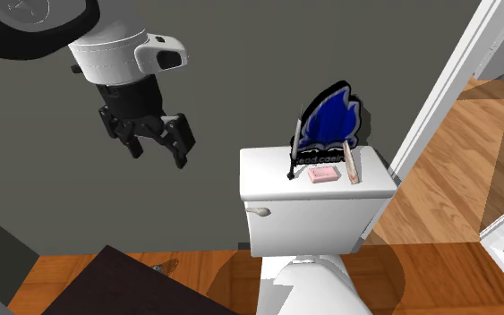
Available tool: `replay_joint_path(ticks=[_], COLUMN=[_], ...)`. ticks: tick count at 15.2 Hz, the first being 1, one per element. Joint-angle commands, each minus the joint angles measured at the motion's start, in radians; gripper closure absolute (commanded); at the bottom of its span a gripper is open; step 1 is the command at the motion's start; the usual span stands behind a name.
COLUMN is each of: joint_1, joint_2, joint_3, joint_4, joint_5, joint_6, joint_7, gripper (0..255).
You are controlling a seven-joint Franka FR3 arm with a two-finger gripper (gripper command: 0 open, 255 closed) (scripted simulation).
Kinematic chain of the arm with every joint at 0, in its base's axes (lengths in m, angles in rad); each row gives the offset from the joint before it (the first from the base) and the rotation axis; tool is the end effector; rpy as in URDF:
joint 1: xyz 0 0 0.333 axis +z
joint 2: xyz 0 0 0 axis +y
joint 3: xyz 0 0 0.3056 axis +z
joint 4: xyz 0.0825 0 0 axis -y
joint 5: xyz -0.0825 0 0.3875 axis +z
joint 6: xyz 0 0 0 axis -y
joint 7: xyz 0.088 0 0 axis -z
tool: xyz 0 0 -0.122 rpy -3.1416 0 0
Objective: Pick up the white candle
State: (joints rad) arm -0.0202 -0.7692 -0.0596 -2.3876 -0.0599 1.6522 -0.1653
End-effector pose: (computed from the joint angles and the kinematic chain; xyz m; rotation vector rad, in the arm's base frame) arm 0.3283 -0.0368 0.5544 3.1149 0.1644 0.0478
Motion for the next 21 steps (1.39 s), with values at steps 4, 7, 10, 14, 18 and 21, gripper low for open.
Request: replay_joint_path(ticks=[4,7,10,14,18,21], joint_1=[-0.005,-0.005,-0.002,0.009,0.022,0.027], joint_2=[0.076,0.162,0.258,0.396,0.545,0.662], joint_3=[-0.049,-0.097,-0.144,-0.205,-0.261,-0.295], joint_4=[-0.001,0.011,0.037,0.092,0.171,0.246], joint_5=[-0.011,-0.012,-0.003,0.032,0.097,0.166], joint_6=[0.097,0.189,0.275,0.377,0.457,0.501], joint_7=[-0.050,-0.103,-0.158,-0.241,-0.336,-0.416], gripper=[0,0,0,0,0,0])
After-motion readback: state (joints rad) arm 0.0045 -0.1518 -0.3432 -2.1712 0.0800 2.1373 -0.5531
